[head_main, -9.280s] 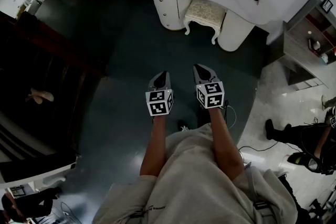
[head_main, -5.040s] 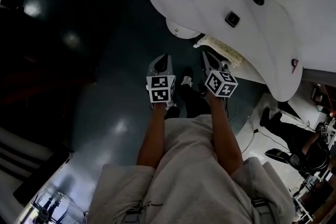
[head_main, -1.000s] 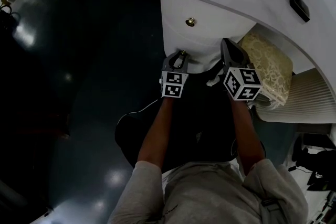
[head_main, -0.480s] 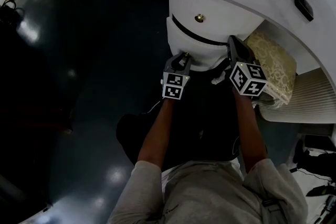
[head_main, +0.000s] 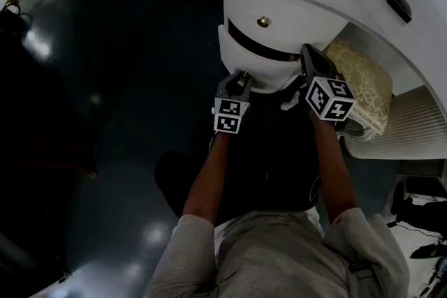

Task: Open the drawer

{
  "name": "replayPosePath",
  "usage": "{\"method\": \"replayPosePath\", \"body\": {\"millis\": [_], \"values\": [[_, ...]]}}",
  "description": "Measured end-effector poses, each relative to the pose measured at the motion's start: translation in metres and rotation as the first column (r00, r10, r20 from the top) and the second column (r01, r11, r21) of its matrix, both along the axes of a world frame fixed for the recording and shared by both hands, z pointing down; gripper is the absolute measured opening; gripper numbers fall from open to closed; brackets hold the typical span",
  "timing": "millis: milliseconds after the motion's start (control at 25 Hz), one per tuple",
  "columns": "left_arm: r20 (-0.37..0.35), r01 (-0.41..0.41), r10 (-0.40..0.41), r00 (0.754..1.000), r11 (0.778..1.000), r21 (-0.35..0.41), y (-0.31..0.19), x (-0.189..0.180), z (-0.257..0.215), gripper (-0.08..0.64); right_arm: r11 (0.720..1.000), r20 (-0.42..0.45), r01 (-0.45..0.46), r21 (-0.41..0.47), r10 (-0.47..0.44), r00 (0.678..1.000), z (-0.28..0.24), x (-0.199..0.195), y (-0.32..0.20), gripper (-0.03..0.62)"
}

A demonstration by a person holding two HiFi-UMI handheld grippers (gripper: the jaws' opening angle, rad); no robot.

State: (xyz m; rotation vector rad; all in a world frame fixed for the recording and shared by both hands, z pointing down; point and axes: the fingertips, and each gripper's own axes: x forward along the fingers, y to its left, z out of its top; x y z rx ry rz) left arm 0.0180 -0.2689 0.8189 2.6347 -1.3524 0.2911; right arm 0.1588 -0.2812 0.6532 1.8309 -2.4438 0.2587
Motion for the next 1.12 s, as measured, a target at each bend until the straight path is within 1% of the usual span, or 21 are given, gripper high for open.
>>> {"method": "replayPosePath", "body": {"millis": [200,360,640,800,1120], "values": [[-0.004,0.009,-0.009,1.000,1.000,0.000,0.009,-0.006,0.000,0.106,1.000,0.028,0.013,-0.001,-0.013,1.000,-0.001,0.000,0.000,0.015],[-0.015,0.013,-0.013,1.000,1.000,0.000,0.017,-0.011,0.000,0.106,1.000,0.028,0.025,0.004,-0.025,0.999,-0.001,0.000,0.000,0.015],[0.003,0.010,-0.010,1.000,1.000,-0.001,0.029,-0.019,0.000,0.106,0.999,0.044,0.027,0.017,-0.027,0.999,0.000,0.001,-0.001,0.015],[-0.009,0.010,-0.010,1.000,1.000,-0.001,0.037,-0.022,0.000,0.106,0.999,0.059,0.032,0.017,-0.033,0.998,0.000,0.003,-0.002,0.015],[-0.004,0.017,-0.017,1.000,1.000,0.004,0.051,-0.030,0.002,0.106,0.999,0.061,0.039,0.028,-0.040,0.997,0.001,0.003,-0.002,0.015]]}}
